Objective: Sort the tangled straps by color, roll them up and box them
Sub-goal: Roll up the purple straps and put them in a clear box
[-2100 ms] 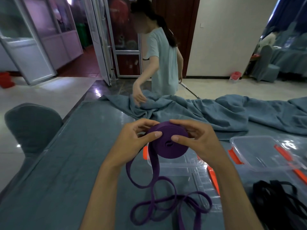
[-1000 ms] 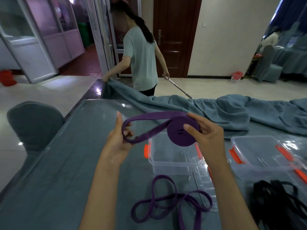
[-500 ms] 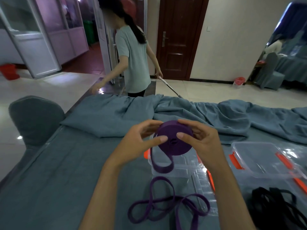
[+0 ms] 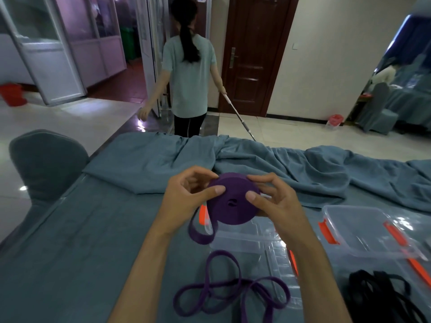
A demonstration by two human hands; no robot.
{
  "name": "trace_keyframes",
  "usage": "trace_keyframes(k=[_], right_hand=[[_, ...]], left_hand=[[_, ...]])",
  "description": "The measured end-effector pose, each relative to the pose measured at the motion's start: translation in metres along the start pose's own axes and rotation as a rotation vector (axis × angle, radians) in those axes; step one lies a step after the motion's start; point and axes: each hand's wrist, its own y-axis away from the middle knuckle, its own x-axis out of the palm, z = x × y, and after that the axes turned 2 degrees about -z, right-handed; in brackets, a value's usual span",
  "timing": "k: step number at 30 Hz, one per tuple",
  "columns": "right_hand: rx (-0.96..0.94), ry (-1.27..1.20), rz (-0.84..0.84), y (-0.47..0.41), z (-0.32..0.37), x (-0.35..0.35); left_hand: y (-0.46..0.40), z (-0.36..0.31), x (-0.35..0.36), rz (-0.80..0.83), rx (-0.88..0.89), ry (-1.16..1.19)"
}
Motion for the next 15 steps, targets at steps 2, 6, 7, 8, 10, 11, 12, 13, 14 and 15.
trace_keyframes(k=[2, 6, 7, 8, 10, 11, 12, 13, 14, 15], right_hand=[[0.014, 0.011, 0.006, -0.002, 0.002, -0.001], [-0.094, 0.035, -0.075, -0.002, 0.000, -0.001], [-0.101, 0.038, -0.082, -0.001, -0.001, -0.001], [-0.091, 0.035, -0.077, -0.001, -0.002, -0.002], [-0.035, 0.028, -0.054, -0.001, -0.002, -0.001], [-0.014, 0.032, -0.048, -0.002, -0.001, -0.001], [-0.018, 0.042, -0.058, -0.002, -0.002, -0.001], [-0.039, 0.052, -0.081, -0.002, -0.003, -0.001], [-0.069, 0.058, -0.105, -0.001, -0.004, -0.001], [-0.091, 0.052, -0.127, -0.001, -0.005, -0.001]], left_hand=[[0.000, -0.001, 0.006, -0.030, 0.010, 0.014], [-0.002, -0.001, 0.000, 0.082, -0.053, 0.034], [-0.003, -0.001, -0.004, 0.120, -0.070, 0.030], [-0.003, -0.001, -0.006, 0.130, -0.075, 0.027], [-0.002, 0.000, -0.004, 0.066, -0.052, 0.014], [-0.001, 0.000, -0.001, 0.020, -0.040, 0.008], [0.000, 0.002, 0.001, -0.005, -0.038, 0.010], [0.000, 0.003, 0.003, 0.003, -0.044, 0.019], [0.000, 0.004, 0.002, 0.034, -0.057, 0.026], [0.000, 0.004, 0.001, 0.070, -0.073, 0.028]])
